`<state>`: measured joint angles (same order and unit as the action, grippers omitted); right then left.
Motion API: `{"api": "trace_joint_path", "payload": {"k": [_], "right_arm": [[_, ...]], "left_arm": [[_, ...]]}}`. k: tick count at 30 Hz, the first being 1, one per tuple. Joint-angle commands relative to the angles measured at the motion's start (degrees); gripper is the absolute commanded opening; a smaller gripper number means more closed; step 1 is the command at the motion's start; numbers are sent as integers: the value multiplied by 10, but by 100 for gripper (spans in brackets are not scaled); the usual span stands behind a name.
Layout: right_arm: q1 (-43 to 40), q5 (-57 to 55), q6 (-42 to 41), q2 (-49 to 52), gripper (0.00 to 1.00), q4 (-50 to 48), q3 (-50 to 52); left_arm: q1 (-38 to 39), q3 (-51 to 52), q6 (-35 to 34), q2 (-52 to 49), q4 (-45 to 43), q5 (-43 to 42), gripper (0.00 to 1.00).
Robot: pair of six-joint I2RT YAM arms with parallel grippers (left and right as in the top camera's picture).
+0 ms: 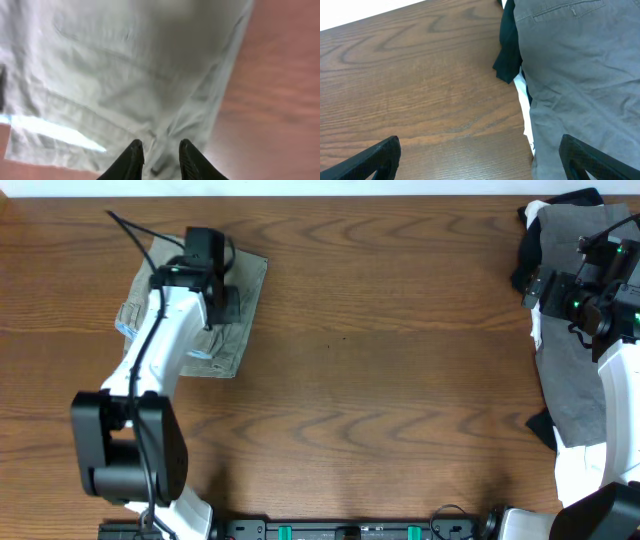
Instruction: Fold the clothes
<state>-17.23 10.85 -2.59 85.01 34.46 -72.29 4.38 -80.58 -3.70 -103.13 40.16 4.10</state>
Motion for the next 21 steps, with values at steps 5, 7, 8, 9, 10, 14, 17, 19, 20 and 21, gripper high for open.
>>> {"api": "trace_joint_path", "payload": {"k": [5,7,8,9,10,14,17,19,20,21], "right_arm": [[0,-1,-6,3,99,-1,3],[-1,-1,-6,3,99,-1,3],[0,-1,-6,3,99,-2,3],[0,-1,-6,3,99,-1,3],[0,-1,-6,3,99,-1,3],[0,-1,-6,3,99,-1,3],[0,-1,-6,3,99,-1,3],[-1,-1,-6,3,99,-1,3],[0,-1,-6,3,99,-1,3],[0,-1,-6,3,99,-1,3]], "left_arm": [[-46,8,-65,-18,-23,-83,22],[-61,9,-76,-27,-23,-101,21],[-69,9,-76,-33,-23,-119,21],[-76,9,-76,-40,-22,-138,21],[-80,9,-76,-46,-21,-153,21],[-86,12,-76,-79,-21,-182,21],[-85,27,-76,-105,-19,-220,20],[-85,37,-75,-118,-19,-241,20],[-85,40,-75,-124,-19,-243,20],[-86,44,-75,-131,-21,-242,20]]}}
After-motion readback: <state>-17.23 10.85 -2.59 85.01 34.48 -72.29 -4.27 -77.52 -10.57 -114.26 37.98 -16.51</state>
